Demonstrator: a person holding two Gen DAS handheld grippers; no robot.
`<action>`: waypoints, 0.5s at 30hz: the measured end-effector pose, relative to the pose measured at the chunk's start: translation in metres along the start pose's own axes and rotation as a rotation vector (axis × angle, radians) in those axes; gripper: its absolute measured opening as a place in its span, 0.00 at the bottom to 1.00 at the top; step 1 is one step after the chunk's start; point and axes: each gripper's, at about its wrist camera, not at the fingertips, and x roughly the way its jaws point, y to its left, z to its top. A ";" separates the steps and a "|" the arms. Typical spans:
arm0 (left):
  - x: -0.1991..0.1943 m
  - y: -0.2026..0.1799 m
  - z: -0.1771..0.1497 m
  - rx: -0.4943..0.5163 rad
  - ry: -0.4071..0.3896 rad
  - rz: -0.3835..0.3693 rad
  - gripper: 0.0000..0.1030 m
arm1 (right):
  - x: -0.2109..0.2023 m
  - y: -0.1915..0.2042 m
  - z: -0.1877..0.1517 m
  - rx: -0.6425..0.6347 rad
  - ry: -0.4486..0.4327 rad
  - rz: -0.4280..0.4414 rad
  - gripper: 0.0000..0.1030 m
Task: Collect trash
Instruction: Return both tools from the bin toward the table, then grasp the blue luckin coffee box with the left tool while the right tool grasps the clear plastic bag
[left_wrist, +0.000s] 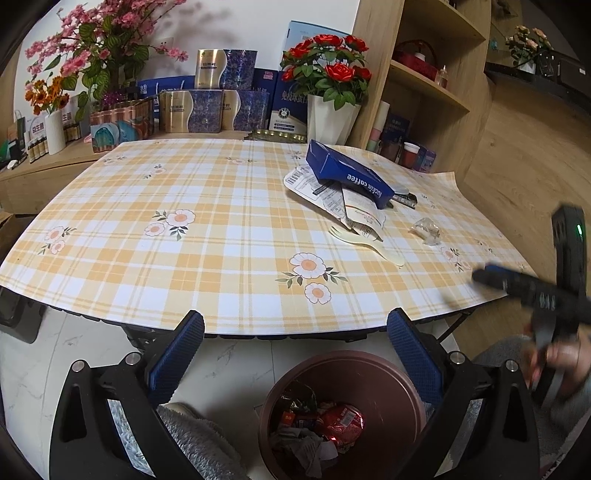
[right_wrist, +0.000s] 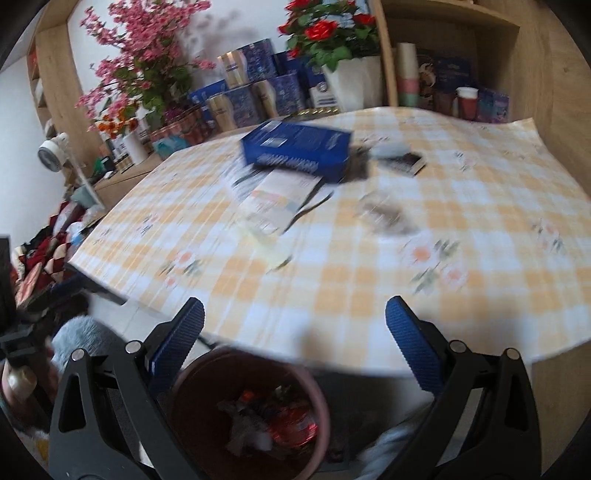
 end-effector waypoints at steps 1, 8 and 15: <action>0.002 -0.001 0.001 0.000 0.005 0.000 0.94 | 0.001 -0.005 0.006 0.000 -0.006 -0.007 0.94; 0.022 0.005 0.010 -0.057 0.066 -0.005 0.94 | 0.037 -0.047 0.050 -0.064 0.010 -0.070 0.84; 0.045 0.012 0.022 -0.108 0.134 0.005 0.94 | 0.085 -0.057 0.061 -0.126 0.101 -0.078 0.75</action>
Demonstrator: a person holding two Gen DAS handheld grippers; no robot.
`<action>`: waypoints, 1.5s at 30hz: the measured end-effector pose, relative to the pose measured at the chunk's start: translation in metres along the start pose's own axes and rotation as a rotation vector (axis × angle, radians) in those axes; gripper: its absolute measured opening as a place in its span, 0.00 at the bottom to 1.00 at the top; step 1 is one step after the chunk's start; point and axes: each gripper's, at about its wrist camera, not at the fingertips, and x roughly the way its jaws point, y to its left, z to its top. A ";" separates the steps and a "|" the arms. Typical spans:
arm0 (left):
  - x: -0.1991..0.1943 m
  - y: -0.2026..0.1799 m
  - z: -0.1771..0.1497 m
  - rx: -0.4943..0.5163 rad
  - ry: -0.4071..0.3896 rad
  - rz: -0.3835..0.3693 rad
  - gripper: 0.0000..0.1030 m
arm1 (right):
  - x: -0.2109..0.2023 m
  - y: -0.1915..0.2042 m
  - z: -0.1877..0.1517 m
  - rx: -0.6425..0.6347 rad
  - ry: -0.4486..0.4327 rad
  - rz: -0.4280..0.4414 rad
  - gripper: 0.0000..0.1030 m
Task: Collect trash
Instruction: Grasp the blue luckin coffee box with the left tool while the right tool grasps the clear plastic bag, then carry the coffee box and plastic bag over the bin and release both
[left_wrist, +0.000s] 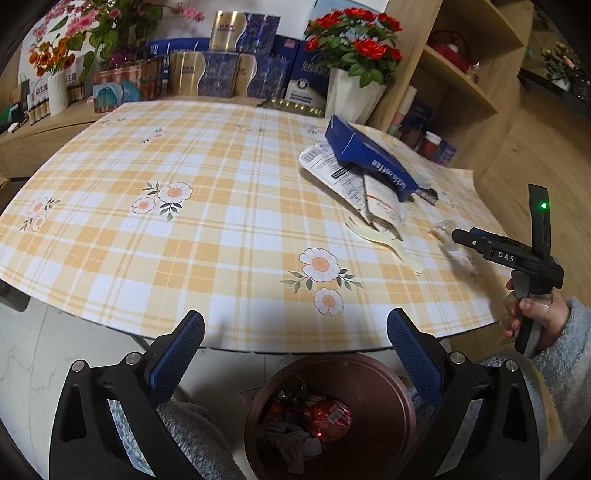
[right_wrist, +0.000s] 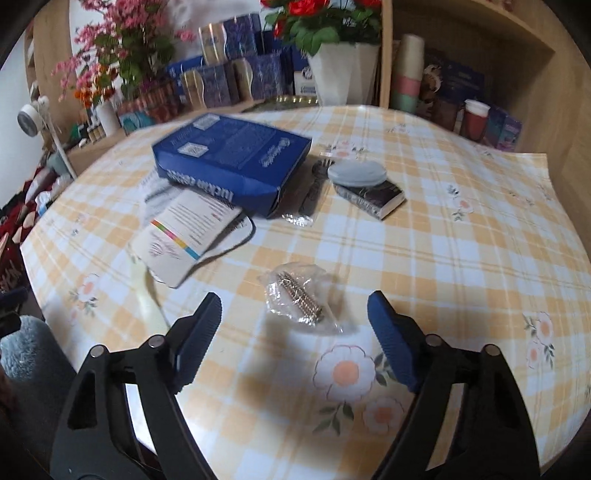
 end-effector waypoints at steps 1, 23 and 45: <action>0.003 0.000 0.002 -0.007 0.010 -0.006 0.94 | 0.004 -0.001 0.000 0.006 0.007 0.007 0.72; 0.137 -0.028 0.150 -0.695 0.082 -0.500 0.66 | 0.010 0.003 -0.003 0.052 -0.025 0.087 0.30; 0.142 -0.053 0.196 -0.434 -0.058 -0.473 0.23 | 0.010 -0.007 -0.005 0.101 -0.039 0.104 0.30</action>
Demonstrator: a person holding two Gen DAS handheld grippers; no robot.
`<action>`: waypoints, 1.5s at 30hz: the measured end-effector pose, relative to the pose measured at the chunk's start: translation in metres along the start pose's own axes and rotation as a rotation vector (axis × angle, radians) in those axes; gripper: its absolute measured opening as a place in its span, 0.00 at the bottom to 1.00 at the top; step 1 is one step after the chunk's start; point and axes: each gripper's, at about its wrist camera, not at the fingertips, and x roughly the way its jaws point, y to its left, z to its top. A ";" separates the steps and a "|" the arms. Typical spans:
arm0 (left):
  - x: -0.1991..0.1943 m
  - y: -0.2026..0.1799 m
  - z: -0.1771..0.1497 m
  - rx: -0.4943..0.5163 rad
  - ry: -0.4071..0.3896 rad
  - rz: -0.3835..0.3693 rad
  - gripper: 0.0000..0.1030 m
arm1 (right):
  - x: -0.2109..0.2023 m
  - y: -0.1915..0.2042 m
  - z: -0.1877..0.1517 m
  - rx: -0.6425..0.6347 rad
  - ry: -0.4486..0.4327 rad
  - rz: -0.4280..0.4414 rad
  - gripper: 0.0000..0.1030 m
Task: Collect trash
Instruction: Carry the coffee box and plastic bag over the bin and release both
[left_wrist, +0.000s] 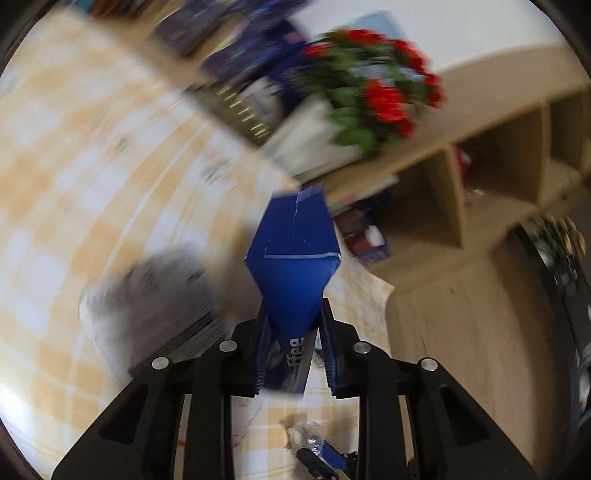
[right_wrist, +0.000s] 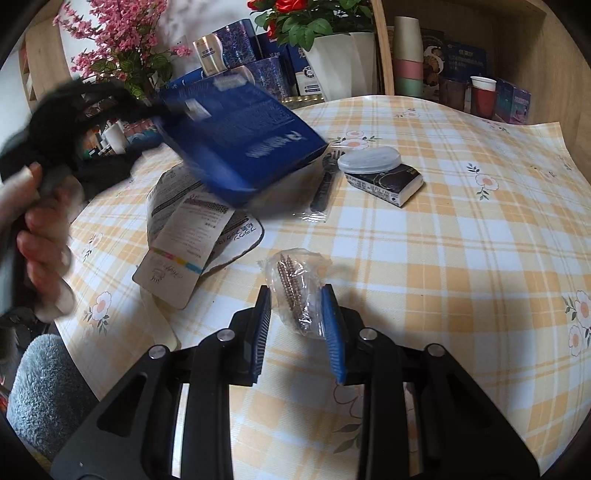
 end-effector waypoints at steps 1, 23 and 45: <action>-0.005 -0.006 0.004 0.026 -0.010 -0.011 0.23 | -0.001 0.000 0.000 0.004 -0.003 -0.002 0.30; -0.149 -0.054 -0.043 0.344 0.091 -0.034 0.21 | -0.090 0.038 -0.009 0.051 -0.122 0.011 0.29; -0.246 0.004 -0.183 0.424 0.272 -0.045 0.21 | -0.139 0.083 -0.097 0.064 -0.138 0.042 0.29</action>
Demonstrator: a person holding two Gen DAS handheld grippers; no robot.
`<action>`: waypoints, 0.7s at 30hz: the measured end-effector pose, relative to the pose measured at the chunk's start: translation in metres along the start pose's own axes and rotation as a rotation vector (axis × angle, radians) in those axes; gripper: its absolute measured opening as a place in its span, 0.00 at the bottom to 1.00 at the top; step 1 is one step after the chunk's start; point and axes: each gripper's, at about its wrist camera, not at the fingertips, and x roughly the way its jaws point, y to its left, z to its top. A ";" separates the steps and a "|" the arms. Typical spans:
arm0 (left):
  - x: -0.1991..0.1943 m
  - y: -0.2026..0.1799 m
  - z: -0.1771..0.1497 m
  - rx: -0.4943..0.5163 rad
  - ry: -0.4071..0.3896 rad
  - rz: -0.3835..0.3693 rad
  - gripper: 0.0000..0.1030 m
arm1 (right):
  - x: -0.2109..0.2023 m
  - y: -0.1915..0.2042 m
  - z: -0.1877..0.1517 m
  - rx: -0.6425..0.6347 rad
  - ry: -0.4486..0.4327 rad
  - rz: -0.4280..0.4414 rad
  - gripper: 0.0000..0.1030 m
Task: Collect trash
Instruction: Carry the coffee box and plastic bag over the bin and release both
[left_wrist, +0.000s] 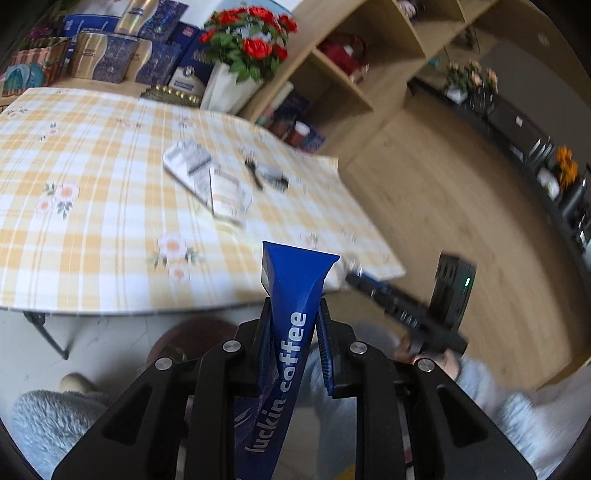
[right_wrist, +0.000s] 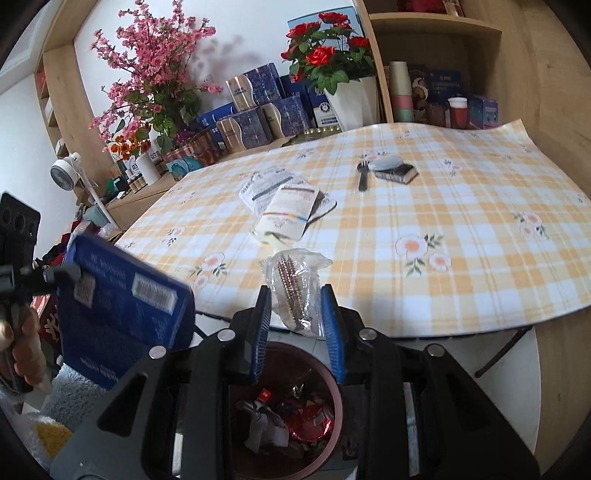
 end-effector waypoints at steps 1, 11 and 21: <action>0.003 0.000 -0.004 0.006 0.011 0.003 0.21 | 0.000 0.000 -0.002 0.003 0.000 0.003 0.29; 0.049 0.001 -0.035 0.019 0.159 0.042 0.21 | 0.002 0.000 -0.011 -0.002 0.007 0.004 0.29; 0.102 0.021 -0.047 0.062 0.334 0.180 0.21 | 0.005 -0.013 -0.015 0.047 0.014 0.009 0.29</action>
